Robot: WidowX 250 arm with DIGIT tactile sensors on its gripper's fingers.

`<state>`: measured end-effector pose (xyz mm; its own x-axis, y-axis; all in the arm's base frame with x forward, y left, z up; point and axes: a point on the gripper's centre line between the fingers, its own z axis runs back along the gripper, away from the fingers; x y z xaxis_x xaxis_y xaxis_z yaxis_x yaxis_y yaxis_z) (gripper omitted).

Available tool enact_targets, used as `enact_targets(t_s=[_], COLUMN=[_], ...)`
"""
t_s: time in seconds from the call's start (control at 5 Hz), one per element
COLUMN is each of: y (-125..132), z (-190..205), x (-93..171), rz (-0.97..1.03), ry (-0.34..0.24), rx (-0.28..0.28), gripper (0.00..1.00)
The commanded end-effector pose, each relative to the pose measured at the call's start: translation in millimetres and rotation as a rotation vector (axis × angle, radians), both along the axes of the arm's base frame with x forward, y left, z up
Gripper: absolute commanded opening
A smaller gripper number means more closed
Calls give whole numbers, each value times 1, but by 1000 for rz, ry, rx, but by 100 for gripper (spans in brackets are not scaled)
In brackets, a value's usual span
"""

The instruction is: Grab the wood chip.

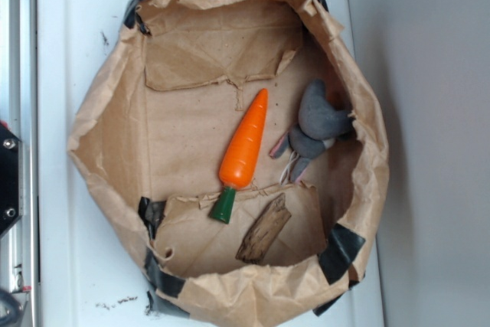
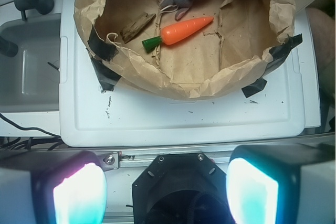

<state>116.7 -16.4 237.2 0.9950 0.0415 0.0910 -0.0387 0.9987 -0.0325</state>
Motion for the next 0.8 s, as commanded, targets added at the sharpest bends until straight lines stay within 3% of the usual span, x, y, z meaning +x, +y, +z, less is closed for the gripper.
enact_targets(t_s=[0.0, 0.2, 0.6], y=[0, 10, 34], z=[0, -6, -41], x=[0, 50, 143], rz=[0, 134, 552], ry=[0, -23, -31], rx=[0, -45, -219], gripper=[100, 100, 100])
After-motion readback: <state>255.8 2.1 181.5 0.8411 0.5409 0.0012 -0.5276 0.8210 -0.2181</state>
